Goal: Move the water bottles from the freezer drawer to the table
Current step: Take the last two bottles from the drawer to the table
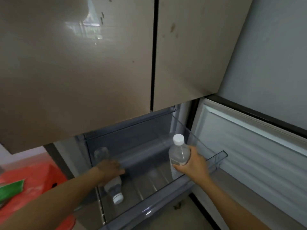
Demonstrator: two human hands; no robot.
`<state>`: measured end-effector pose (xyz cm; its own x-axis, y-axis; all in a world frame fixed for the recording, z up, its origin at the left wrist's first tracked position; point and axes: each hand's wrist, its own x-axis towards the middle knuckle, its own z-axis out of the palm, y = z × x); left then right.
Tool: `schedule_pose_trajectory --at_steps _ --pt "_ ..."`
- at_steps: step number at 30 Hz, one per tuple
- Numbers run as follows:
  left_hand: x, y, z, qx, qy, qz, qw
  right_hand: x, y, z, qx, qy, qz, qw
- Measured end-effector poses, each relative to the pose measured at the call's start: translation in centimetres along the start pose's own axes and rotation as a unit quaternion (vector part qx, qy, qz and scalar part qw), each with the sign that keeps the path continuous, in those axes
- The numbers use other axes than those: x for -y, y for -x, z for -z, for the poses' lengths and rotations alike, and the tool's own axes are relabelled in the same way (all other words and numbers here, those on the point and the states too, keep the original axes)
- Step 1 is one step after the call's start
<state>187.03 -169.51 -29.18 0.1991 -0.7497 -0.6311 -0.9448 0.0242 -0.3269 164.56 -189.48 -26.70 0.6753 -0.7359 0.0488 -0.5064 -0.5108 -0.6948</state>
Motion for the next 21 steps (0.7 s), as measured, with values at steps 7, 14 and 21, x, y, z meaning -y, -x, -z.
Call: schedule_pose_trajectory --at_steps 7,14,21 --pt "-1.1 -0.9 -0.5 0.02 -0.005 0.003 1.0 0.1 -0.2 -0.3 -0.014 0.026 -0.019 0.999" --pt "-0.4 -1.6 1.5 -0.114 0.227 0.027 0.967 0.5 0.0 -0.3 -0.003 0.026 -0.018 0.999" --pt "-1.2 -2.2 4.9 -0.228 0.464 0.091 0.851 0.6 0.1 -0.3 -0.008 0.023 -0.022 0.999"
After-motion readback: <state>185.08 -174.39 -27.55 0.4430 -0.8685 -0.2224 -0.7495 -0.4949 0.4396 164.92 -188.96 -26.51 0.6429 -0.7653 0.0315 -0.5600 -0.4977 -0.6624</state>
